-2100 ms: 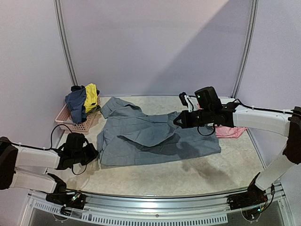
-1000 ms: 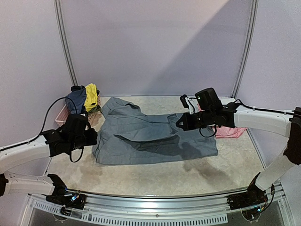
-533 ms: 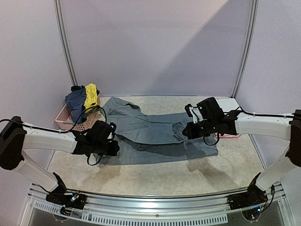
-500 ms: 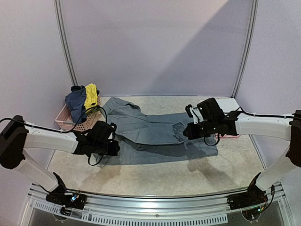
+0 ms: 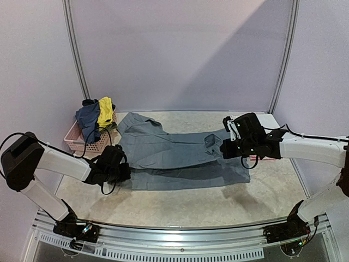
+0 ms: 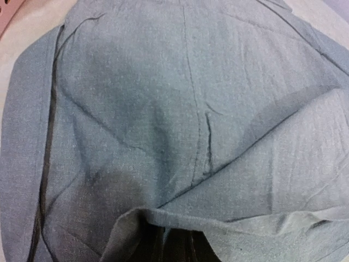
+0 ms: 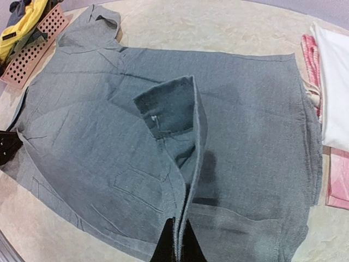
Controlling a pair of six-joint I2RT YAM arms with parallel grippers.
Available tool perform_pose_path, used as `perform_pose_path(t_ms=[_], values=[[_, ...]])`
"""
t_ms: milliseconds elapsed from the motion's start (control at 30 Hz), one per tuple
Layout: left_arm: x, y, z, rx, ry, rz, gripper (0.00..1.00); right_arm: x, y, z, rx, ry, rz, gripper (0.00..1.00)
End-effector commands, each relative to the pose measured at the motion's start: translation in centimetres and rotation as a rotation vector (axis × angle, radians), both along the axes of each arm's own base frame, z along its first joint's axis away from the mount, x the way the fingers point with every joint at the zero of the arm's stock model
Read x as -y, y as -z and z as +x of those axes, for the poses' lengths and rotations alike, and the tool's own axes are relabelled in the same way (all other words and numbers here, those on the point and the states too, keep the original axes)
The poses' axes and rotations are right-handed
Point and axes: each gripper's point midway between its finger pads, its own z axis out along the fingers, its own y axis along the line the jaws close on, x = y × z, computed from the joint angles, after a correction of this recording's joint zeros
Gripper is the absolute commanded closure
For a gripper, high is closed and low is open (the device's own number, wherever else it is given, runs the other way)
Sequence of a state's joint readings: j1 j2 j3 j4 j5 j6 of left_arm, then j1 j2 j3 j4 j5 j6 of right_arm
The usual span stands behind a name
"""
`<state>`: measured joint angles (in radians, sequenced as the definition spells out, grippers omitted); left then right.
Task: Fold and stack the mixed laundry pile
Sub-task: Adjust the 1/3-folded shirt at the center of the board.
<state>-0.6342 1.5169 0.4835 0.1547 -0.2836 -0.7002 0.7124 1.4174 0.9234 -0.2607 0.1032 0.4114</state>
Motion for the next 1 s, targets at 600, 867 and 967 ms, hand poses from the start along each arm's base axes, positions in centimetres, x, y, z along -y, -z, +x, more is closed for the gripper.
perform_pose_path(t_ms=[600,867,967], values=[[-1.2,2.0,-0.4,-0.011,-0.046,-0.018,0.85,4.1,5.6,-3.1,-0.066,0.152,0.038,0.94],[-1.6,1.3,-0.6,0.012,-0.056,-0.019,0.85,6.5,8.2,-4.8,-0.129,0.262,0.033,0.65],[-1.4,1.2,-0.5,0.014,-0.048,-0.034,0.85,7.9,7.6,-4.8,-0.092,0.305,0.013,0.59]])
